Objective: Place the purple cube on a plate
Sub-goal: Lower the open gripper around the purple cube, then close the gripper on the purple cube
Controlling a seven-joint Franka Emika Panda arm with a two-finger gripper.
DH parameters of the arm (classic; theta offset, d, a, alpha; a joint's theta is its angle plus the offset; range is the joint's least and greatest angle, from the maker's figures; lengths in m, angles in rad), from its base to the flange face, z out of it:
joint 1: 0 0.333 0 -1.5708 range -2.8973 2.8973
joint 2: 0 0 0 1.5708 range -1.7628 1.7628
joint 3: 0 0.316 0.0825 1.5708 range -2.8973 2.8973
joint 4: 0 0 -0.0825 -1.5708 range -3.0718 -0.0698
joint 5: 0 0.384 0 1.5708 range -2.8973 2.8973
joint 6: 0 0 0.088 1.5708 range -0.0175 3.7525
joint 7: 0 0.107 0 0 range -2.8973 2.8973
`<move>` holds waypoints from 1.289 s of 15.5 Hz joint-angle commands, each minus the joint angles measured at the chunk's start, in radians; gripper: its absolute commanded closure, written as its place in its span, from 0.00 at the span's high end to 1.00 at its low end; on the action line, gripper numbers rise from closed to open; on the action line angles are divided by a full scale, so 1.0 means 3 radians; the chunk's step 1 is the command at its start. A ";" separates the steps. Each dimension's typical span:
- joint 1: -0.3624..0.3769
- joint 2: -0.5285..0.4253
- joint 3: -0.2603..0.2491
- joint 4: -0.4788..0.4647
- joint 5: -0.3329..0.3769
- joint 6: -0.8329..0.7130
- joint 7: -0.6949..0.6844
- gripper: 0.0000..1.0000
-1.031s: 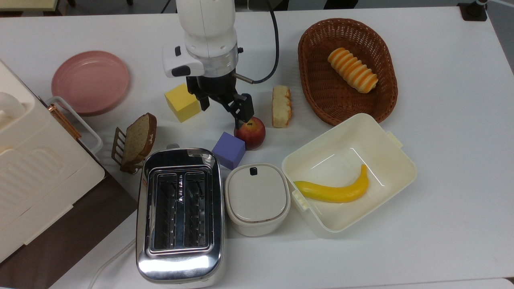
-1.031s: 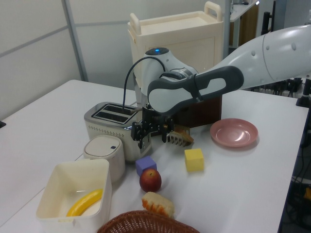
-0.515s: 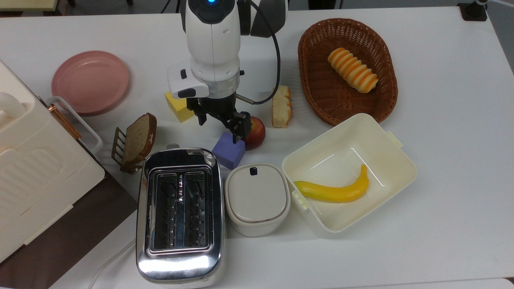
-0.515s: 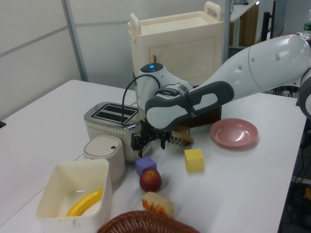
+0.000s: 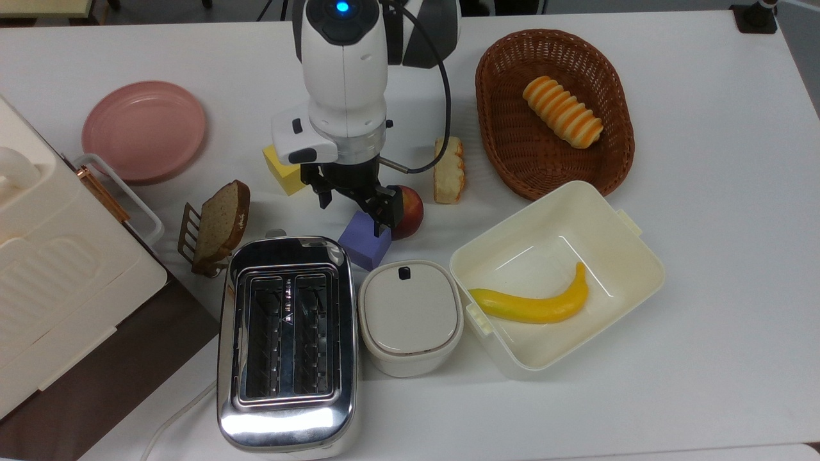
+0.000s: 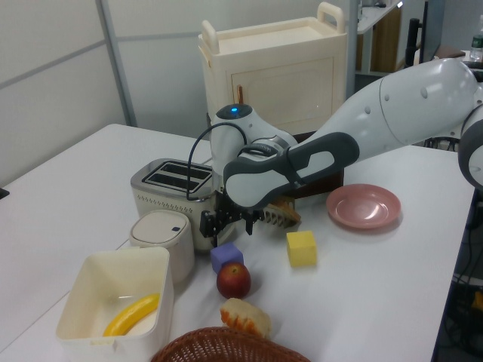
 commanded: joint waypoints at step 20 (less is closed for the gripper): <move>0.0061 0.0279 0.0057 -0.0005 -0.0272 0.0336 0.0070 1.00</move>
